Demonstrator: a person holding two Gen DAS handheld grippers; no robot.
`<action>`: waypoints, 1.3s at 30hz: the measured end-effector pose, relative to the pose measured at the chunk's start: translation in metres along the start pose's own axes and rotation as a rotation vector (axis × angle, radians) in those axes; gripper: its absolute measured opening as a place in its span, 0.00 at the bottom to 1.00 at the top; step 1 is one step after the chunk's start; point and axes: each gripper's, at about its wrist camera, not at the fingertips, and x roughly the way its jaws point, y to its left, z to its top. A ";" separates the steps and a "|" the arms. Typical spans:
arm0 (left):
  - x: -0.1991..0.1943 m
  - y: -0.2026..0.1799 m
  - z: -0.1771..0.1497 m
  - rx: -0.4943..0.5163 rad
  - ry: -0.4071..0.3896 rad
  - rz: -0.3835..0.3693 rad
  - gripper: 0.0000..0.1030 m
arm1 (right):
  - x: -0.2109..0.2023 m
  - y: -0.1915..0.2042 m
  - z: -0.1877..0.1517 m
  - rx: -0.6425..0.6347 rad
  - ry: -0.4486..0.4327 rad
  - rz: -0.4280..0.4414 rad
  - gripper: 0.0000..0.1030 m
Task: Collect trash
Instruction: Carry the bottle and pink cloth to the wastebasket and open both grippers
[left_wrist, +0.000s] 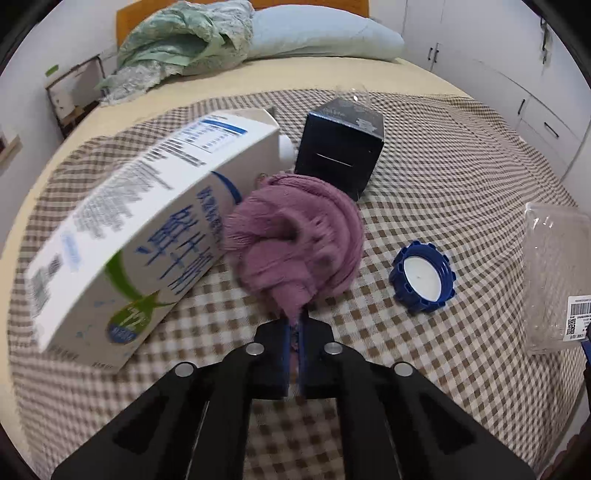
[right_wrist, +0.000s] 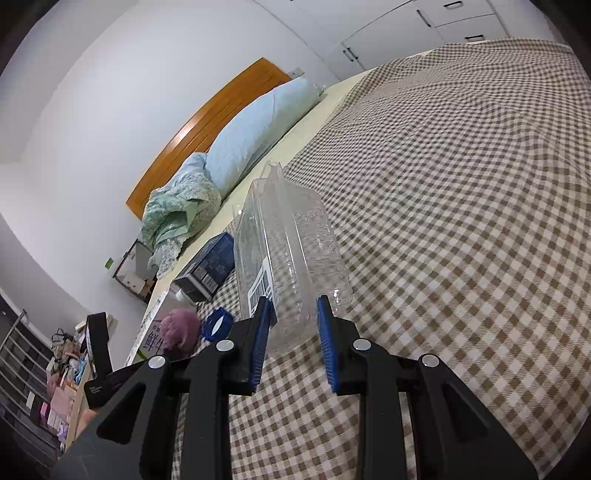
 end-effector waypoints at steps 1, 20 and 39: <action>-0.007 0.000 -0.002 -0.010 -0.009 -0.009 0.00 | 0.000 0.003 0.000 -0.009 0.002 0.004 0.26; -0.284 -0.104 -0.110 0.140 -0.242 -0.295 0.00 | -0.199 -0.044 -0.023 -0.268 -0.016 -0.140 0.25; -0.208 -0.334 -0.253 0.400 0.081 -0.552 0.00 | -0.226 -0.347 -0.123 0.033 0.318 -0.602 0.25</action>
